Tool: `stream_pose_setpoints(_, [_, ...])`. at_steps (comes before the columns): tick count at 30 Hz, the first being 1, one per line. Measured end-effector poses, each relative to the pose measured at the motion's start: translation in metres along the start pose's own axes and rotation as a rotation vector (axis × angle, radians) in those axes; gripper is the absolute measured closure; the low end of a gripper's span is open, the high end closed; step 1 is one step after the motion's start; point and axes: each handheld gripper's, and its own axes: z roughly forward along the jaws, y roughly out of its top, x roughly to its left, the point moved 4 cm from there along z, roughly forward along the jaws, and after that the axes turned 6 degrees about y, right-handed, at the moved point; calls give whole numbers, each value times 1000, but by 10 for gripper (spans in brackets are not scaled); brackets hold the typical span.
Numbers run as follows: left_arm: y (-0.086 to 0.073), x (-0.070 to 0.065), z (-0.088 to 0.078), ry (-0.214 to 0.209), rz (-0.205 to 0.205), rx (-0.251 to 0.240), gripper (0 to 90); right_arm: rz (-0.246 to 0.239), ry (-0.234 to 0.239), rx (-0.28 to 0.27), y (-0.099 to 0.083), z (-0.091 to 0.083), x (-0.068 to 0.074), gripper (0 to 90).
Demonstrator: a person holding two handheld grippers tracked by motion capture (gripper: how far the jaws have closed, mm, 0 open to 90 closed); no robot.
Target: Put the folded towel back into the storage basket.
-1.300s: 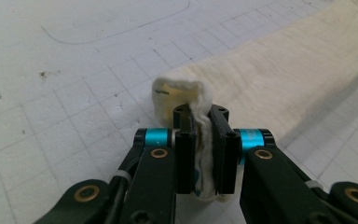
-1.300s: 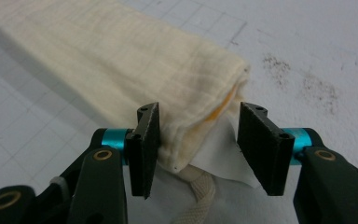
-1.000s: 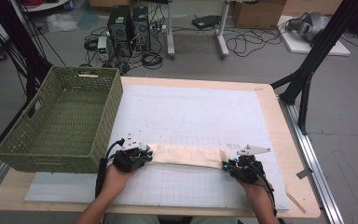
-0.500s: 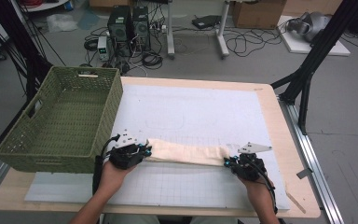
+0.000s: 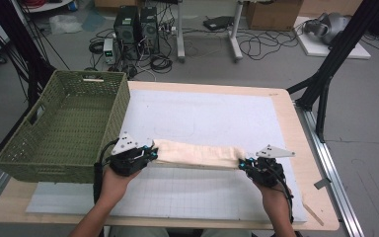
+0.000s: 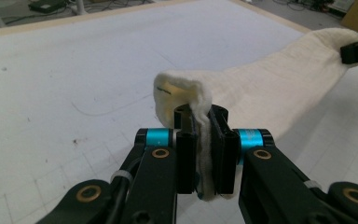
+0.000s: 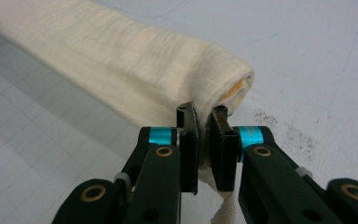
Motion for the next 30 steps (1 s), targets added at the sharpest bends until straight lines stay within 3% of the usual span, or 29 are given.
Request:
stream_pose_setpoints(10, [28,7,-27,29,2,-96,823,-41,-9,-51,29,2,7,839])
stream_pose_setpoints(18, [51,16,-55,71,13,-179,823,-113,-21,-99,78,2,14,839])
stream_pose_setpoints(30, [62,43,-88,150,-19,-249,823,-201,-4,-107,137,26,31,839])
